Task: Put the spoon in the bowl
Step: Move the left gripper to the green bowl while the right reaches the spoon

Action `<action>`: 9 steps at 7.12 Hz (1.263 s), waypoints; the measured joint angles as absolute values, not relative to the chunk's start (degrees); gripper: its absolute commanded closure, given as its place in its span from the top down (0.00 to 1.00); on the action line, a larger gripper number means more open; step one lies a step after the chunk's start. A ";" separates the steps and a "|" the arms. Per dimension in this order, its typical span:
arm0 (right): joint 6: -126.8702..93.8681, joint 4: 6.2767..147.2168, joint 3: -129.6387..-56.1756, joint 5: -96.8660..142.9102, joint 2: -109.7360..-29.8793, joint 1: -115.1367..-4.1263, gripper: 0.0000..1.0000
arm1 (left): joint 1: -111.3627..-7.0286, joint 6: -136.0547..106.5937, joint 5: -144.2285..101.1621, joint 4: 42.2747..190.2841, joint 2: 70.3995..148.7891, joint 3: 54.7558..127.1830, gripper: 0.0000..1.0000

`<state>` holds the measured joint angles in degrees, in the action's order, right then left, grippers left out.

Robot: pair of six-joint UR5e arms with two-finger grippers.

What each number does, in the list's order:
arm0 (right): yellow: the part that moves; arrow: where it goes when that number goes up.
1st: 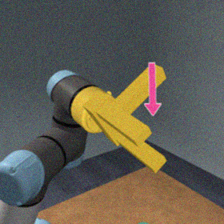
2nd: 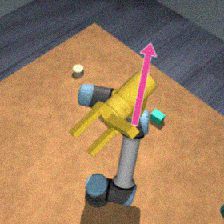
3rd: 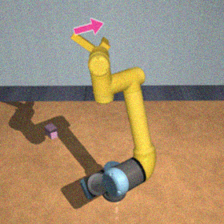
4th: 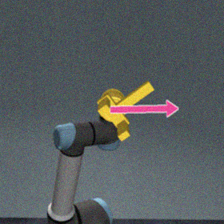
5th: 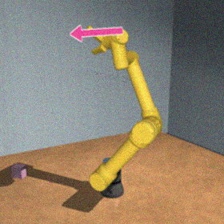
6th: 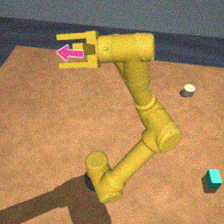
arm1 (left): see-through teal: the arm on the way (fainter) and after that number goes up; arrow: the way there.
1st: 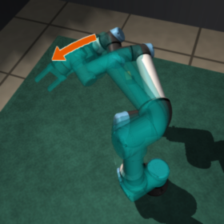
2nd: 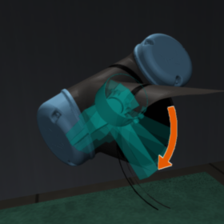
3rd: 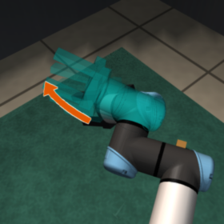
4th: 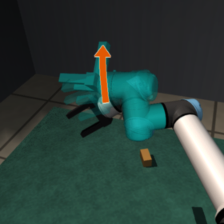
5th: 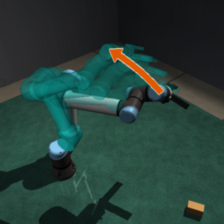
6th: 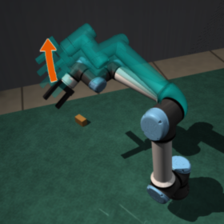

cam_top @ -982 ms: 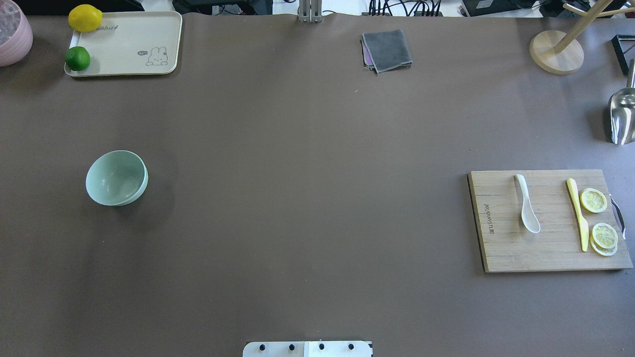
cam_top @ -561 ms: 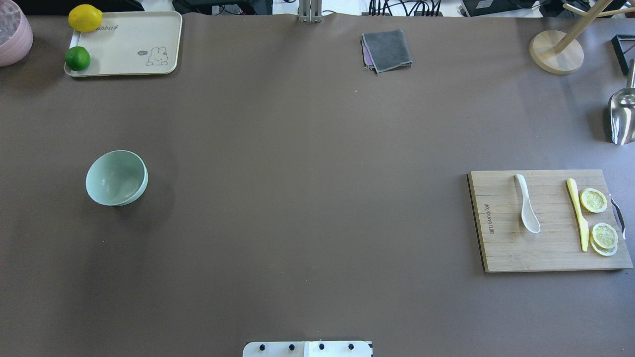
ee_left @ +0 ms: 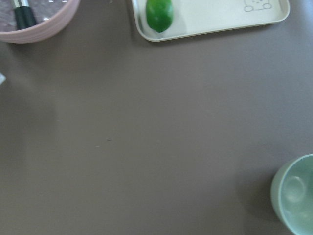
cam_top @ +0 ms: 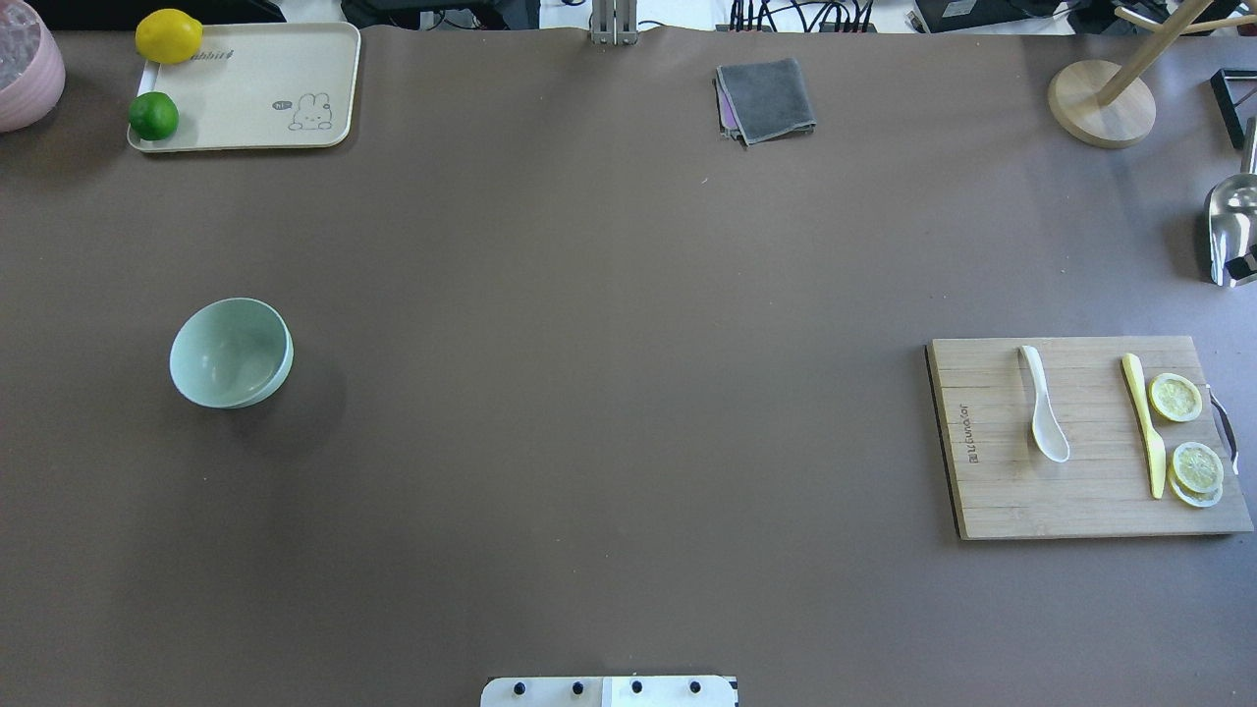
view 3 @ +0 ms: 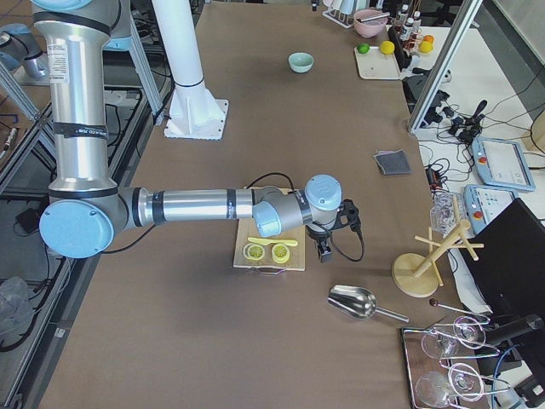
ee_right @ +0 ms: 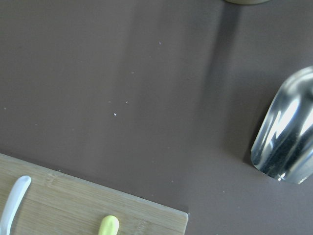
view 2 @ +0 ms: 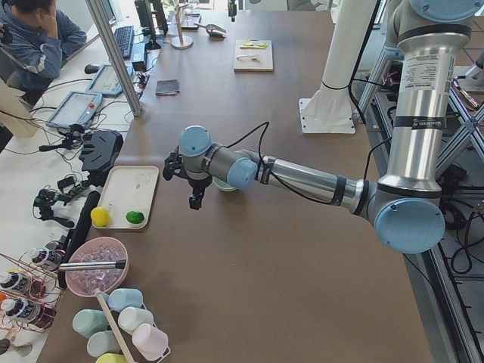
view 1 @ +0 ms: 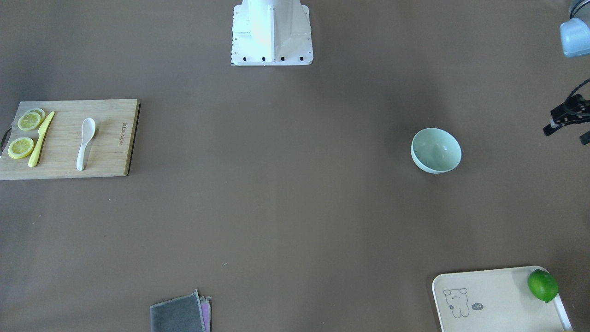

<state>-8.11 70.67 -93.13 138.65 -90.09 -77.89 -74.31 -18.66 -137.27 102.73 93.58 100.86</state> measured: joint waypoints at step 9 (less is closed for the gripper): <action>-30.91 58.32 -95.70 139.45 -89.09 -67.21 1.00 | -54.40 -35.08 -130.25 115.72 96.39 93.63 0.48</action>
<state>-30.91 58.32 -95.70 139.45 -89.09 -67.21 -54.40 -35.08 -130.25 115.72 96.39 93.63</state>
